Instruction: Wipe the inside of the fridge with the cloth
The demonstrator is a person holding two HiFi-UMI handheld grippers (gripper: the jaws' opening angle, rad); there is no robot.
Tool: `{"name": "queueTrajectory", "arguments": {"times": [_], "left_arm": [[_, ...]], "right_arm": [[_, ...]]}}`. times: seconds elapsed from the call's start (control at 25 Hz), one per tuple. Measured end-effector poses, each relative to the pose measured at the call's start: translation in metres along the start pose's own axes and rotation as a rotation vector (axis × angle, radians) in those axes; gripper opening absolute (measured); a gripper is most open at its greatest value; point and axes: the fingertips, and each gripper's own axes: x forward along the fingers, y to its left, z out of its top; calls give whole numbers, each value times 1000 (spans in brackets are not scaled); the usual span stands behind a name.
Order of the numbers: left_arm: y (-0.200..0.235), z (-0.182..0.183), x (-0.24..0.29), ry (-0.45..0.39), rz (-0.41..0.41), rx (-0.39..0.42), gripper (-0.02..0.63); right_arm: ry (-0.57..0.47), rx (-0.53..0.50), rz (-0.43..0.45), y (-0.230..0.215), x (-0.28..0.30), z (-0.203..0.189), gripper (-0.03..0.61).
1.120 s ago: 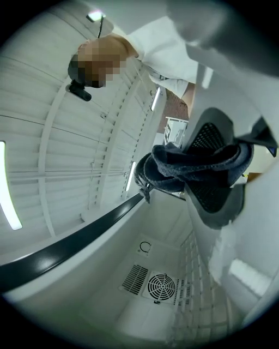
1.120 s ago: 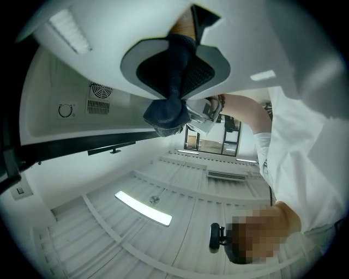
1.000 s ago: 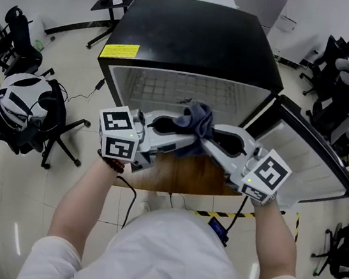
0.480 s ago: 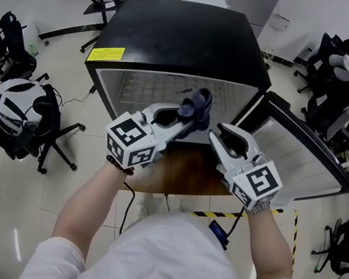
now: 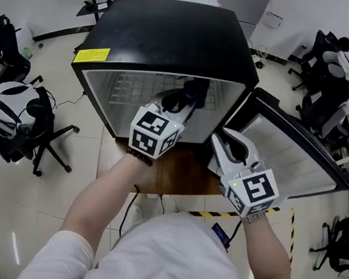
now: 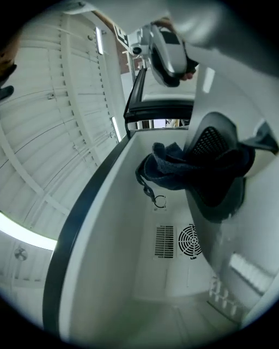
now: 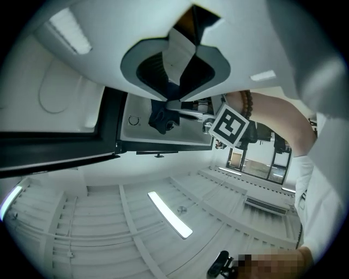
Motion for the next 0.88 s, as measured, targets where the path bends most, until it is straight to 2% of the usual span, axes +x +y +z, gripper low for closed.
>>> {"name": "queueTrajectory", "arguments": {"times": [0.24,0.48,0.88], "left_arm": [[10,-2,33,18,88,-18,80],[16,1,66,44,130,-1,80],[38,-5,110,57,226,-46,80]], "right_arm": [[-1,-12,-1,-2,-11,0,35],[0,-22,14,-1,-22,-2,28],[1,-38,38,-5,-33,-5,23]]}}
